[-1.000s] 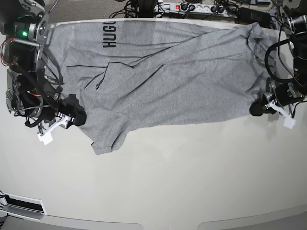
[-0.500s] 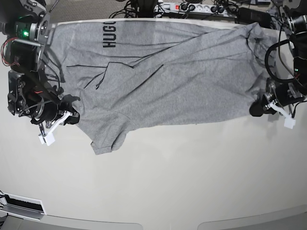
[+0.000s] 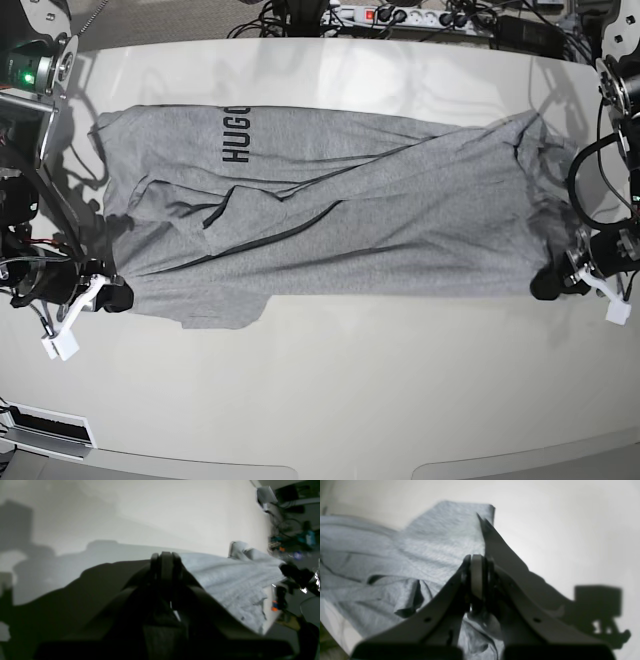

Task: Layout the t-shirt on the table in an organized manner, then fold the t-shirt properly
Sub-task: 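Lift the hem with both grippers and fold it over toward the collar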

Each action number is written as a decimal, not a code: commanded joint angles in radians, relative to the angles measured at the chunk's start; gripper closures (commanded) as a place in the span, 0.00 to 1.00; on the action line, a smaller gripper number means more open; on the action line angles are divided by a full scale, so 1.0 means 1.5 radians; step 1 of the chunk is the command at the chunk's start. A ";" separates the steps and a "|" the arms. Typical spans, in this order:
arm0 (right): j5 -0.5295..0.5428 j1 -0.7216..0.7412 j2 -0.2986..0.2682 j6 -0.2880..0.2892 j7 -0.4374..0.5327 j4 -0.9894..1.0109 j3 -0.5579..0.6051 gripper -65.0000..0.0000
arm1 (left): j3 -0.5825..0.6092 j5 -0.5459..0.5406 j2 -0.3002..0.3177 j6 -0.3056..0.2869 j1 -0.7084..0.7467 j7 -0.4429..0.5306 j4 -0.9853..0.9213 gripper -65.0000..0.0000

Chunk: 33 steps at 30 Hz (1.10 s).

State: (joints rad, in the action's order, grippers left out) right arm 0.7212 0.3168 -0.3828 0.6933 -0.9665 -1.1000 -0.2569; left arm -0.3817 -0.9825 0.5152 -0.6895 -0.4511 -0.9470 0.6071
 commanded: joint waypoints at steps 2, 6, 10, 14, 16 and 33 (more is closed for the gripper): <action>0.010 -0.004 -0.019 0.003 0.001 -0.032 -0.003 1.00 | -0.003 -0.023 0.015 -0.006 -0.007 -0.012 0.010 1.00; 0.010 -0.040 -0.023 0.003 0.003 -0.043 -0.003 1.00 | -0.003 -0.065 0.022 -0.006 0.016 -0.046 0.010 1.00; 0.010 -0.061 -0.027 0.003 0.002 -0.043 -0.003 1.00 | -0.003 -0.100 0.046 -0.006 0.016 -0.066 0.010 1.00; 0.010 -0.069 -0.038 0.003 -0.001 -0.046 -0.003 1.00 | -0.003 -0.126 0.052 -0.006 0.016 -0.124 0.010 1.00; 0.010 -0.069 -0.043 0.003 -0.003 -0.058 -0.003 1.00 | -0.003 -0.145 0.053 -0.006 0.016 -0.146 0.010 1.00; 0.010 -0.073 -0.042 0.003 -0.080 -0.102 -0.002 1.00 | -0.003 -0.204 0.046 -0.006 0.085 -0.285 0.010 1.00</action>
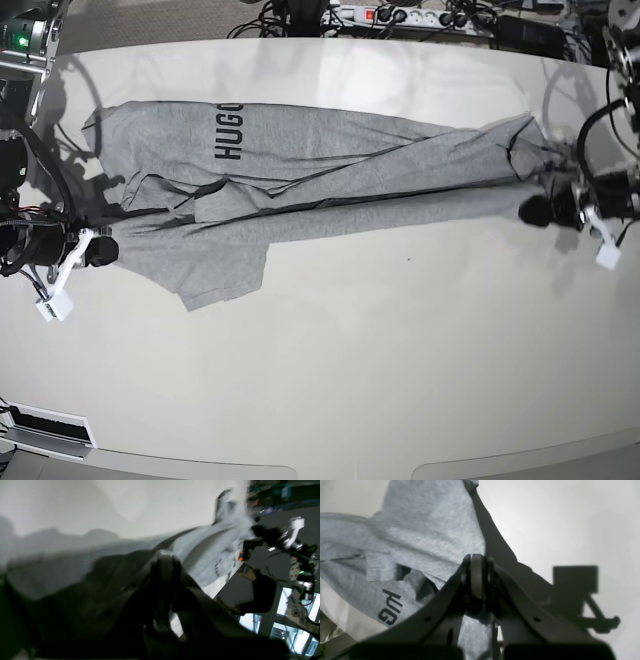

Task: Layout the t-shirt on the table in an organized manner, then fold the t-shirt properly
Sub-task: 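Lift the hem with both grippers and fold it over toward the collar, then release the hem and smooth the folded strip with both grippers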

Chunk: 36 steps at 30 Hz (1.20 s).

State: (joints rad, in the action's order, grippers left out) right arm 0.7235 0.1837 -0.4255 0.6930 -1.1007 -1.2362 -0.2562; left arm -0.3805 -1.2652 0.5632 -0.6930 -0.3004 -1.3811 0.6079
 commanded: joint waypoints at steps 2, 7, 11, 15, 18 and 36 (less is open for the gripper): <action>0.003 0.010 -0.014 0.003 0.010 -0.011 0.000 1.00 | -0.003 0.005 0.014 -0.003 -0.003 0.034 0.009 1.00; -0.020 -0.013 -0.014 0.003 0.013 -0.011 0.048 1.00 | -0.003 0.078 0.014 -0.003 0.006 0.104 0.009 1.00; -0.089 -0.013 -0.014 0.003 0.017 -0.011 0.075 1.00 | -0.003 0.078 0.014 -0.003 0.007 0.103 0.009 1.00; -0.097 -0.008 -0.025 -0.004 0.018 -0.011 0.074 0.90 | -0.003 0.078 0.014 -0.003 0.007 0.103 0.009 0.85; -0.099 0.005 -0.045 -0.051 0.015 -0.011 0.074 0.59 | -0.003 0.078 0.014 -0.003 0.009 0.104 0.009 0.51; -0.069 0.055 0.043 -0.165 0.180 0.022 0.075 0.42 | -0.003 0.081 0.008 -0.003 0.080 0.200 0.009 0.44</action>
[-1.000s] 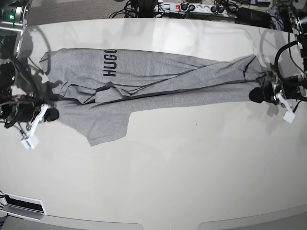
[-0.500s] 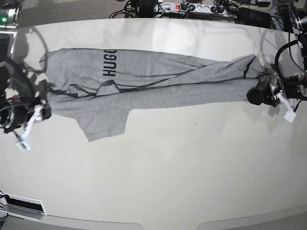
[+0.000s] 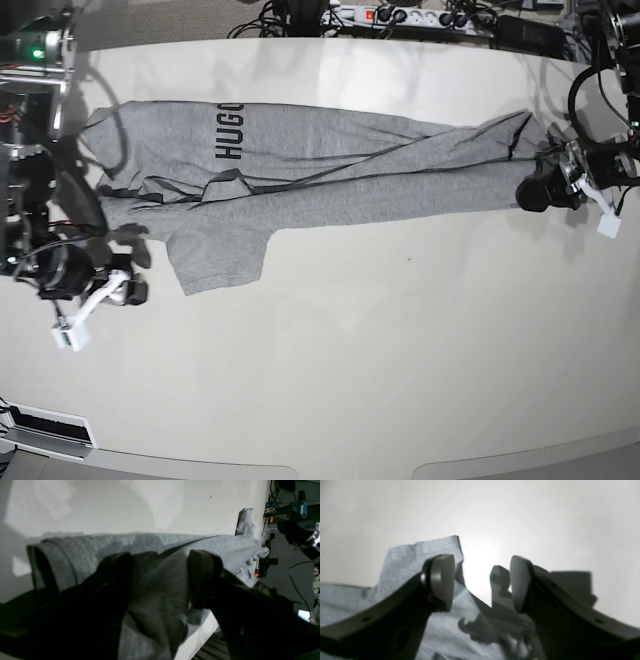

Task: Layout the t-shirt on the table in an organized manner, then fold the t-shirt properly
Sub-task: 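Release the hem and smooth the folded strip with both grippers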

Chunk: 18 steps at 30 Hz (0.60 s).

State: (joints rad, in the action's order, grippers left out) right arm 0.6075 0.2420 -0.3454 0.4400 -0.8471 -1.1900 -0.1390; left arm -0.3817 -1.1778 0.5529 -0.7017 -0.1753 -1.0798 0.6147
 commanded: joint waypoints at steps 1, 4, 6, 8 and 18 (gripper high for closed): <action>0.008 0.016 0.003 0.005 0.012 0.007 -0.004 0.42 | -0.003 0.025 0.015 0.002 -0.004 -0.001 0.005 0.44; 0.008 0.016 0.039 0.006 0.031 0.068 -0.004 0.42 | -0.003 0.025 0.015 0.002 -0.003 -0.001 0.005 0.44; 0.005 0.017 0.057 0.006 0.055 0.116 -0.004 0.42 | -0.003 0.025 0.015 0.002 -0.003 -0.001 0.005 0.44; -0.020 0.023 0.072 0.007 0.082 0.164 -0.004 0.42 | -0.003 0.025 0.015 0.002 -0.003 -0.001 0.005 0.44; -0.041 0.045 0.108 0.161 0.119 0.217 -0.004 0.73 | -0.003 0.025 0.015 0.002 -0.004 0.002 0.005 0.44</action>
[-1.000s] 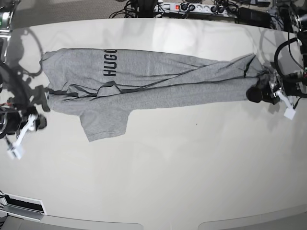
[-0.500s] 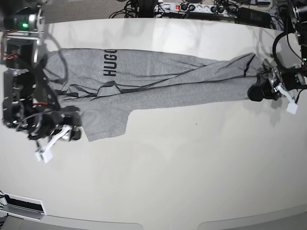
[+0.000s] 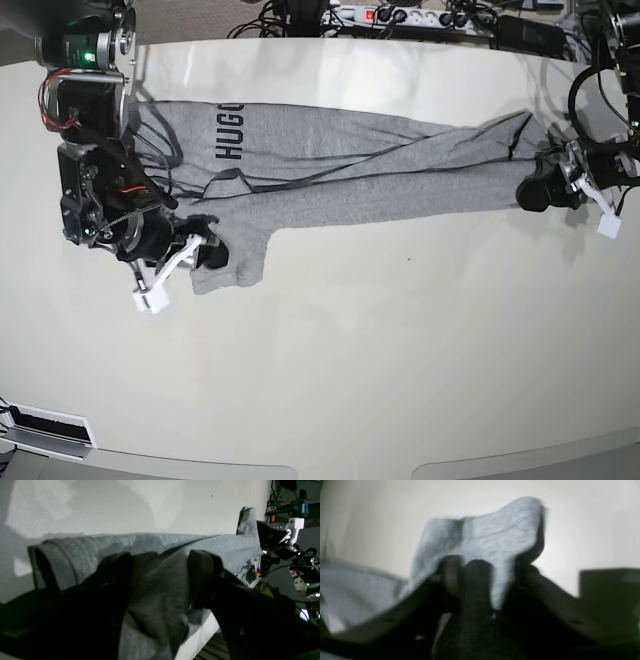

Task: Layout the t-shirt on the table in an organized manner, then fold the t-shirt properly
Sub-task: 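Release the hem and smooth the folded strip with both grippers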

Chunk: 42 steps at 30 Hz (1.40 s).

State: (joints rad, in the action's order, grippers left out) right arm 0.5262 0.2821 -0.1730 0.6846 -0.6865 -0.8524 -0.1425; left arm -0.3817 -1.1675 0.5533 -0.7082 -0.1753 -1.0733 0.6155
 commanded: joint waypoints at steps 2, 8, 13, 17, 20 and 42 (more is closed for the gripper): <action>0.016 0.036 -0.009 0.009 -0.012 -0.015 -0.002 1.00 | -0.003 0.018 0.015 0.007 -0.004 -0.002 0.004 0.44; 0.086 0.031 -0.013 0.009 -0.146 -0.180 -0.002 1.00 | -0.003 0.018 0.015 0.007 -0.004 -0.002 0.004 0.44; 0.230 -0.079 -0.040 0.009 -0.273 -0.422 -0.002 1.00 | -0.003 0.018 0.015 0.007 -0.004 -0.002 0.004 0.44; 0.263 -0.197 -0.066 0.009 -0.287 -0.608 -0.002 1.00 | -0.003 0.018 0.015 0.007 -0.004 -0.002 0.004 0.44; 0.262 -0.282 -0.089 0.009 -0.289 -0.718 -0.002 1.00 | -0.003 0.018 0.015 0.007 -0.004 -0.002 0.004 0.44; -0.043 -0.461 -0.117 -0.010 -0.111 -0.706 -0.002 0.93 | -0.004 -0.017 0.029 0.007 -0.007 -0.006 0.004 0.44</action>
State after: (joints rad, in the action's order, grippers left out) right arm 0.4580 -0.4160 -0.3374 0.6643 -0.8684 -1.8935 -0.1390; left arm -0.3817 -1.1896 0.5678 -0.6994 -0.1776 -1.0798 0.6144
